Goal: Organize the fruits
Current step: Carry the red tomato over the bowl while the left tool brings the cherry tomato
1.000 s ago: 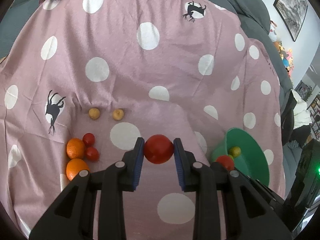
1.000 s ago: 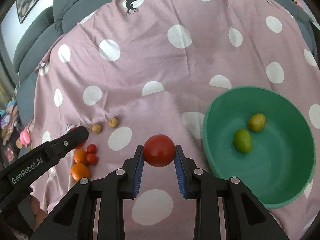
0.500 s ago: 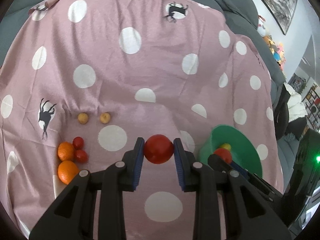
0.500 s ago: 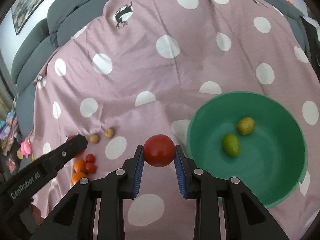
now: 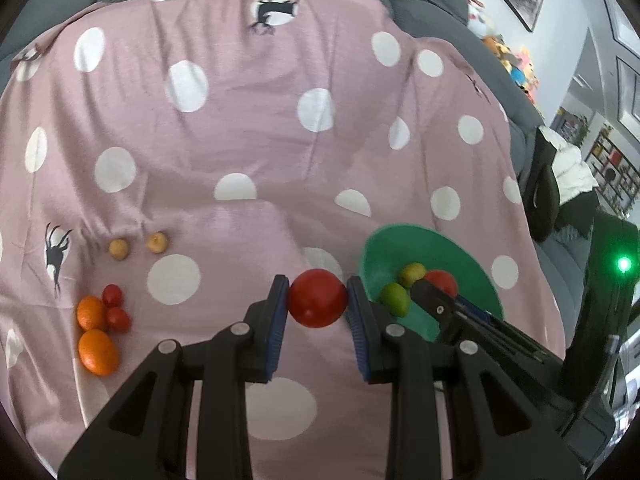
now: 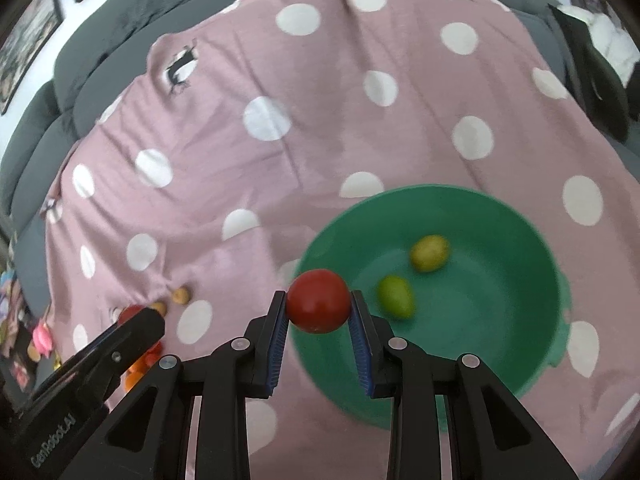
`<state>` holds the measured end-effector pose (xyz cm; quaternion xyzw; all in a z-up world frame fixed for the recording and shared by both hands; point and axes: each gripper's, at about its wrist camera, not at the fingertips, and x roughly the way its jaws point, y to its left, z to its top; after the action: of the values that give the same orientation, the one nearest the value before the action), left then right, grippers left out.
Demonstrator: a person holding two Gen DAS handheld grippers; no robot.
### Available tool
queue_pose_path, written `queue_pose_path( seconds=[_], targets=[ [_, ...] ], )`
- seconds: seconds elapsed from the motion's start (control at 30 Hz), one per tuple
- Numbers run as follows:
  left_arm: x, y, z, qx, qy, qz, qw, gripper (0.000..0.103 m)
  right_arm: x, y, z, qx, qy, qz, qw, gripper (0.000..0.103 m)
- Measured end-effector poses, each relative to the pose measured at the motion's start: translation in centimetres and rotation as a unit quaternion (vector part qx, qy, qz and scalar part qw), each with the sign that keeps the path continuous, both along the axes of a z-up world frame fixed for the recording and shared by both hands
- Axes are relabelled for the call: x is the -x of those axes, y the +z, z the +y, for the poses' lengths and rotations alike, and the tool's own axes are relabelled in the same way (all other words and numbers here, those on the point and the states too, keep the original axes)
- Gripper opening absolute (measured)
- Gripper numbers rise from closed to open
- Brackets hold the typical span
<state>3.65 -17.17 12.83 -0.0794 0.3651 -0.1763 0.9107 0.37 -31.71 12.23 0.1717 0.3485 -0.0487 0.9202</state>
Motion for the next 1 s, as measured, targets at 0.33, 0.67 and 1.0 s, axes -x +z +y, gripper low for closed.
queue_pose_path(
  seconds=[0.33,0.67,1.0],
  targets=[
    [-0.3,-0.5,-3.6,-0.013,-0.036,0.005,0.9993,0.029,0.4,-0.7,-3.1,-0.001,-0.048,0.017,0.999,0.032],
    [-1.3,-1.9,-6.9,-0.034,-0.071,0.033,0.9963,0.029,0.2,-2.1,-5.0,-0.002,-0.061,0.055,0.997,0.032],
    [-2.6,-3.0,-8.9,-0.073,-0.100,0.056,0.9907,0.029,0.2,-3.0,-6.3,0.007,-0.077,0.081,0.994,0.032]
  ],
)
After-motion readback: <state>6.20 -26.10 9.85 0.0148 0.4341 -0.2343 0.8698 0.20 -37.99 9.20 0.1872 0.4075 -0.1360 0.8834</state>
